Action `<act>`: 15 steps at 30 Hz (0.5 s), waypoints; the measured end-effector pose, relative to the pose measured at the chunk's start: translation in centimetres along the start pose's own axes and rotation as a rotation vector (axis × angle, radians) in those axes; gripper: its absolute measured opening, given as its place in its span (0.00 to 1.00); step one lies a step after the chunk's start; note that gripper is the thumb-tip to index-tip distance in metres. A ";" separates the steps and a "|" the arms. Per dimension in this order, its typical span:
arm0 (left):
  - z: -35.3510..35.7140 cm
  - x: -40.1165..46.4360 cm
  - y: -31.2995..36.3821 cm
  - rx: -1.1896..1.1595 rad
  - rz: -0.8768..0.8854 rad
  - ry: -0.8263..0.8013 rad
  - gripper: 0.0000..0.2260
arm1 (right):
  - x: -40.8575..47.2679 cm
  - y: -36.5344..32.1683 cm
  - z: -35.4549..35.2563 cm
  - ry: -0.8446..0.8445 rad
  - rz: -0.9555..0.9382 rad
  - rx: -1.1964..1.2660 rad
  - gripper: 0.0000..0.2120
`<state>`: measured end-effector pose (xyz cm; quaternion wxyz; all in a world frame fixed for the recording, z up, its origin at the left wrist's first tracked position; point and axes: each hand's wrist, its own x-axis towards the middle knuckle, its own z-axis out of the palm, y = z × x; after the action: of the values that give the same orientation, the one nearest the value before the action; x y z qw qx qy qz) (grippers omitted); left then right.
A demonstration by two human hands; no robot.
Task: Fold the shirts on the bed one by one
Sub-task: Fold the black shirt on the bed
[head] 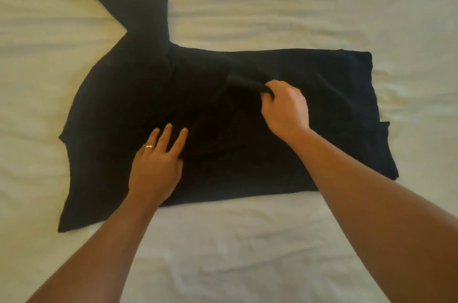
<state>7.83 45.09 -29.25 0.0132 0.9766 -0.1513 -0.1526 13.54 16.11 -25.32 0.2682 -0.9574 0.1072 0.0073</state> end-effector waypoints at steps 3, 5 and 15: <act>-0.7 0.0 0.0 -0.030 -0.023 -0.010 0.30 | -1.2 1.7 -2.1 0.348 0.503 0.695 0.06; -1.1 -0.1 0.0 -0.028 -0.034 -0.006 0.30 | -4.0 3.9 -2.8 0.505 0.818 0.988 0.05; -1.1 -0.8 -1.0 -0.059 0.058 0.135 0.26 | -7.1 8.6 -4.2 0.428 1.123 1.191 0.13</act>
<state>7.77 46.20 -28.01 0.0564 0.9790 -0.1738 -0.0905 4.65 8.18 -25.60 0.6586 -0.4415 0.6012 -0.0997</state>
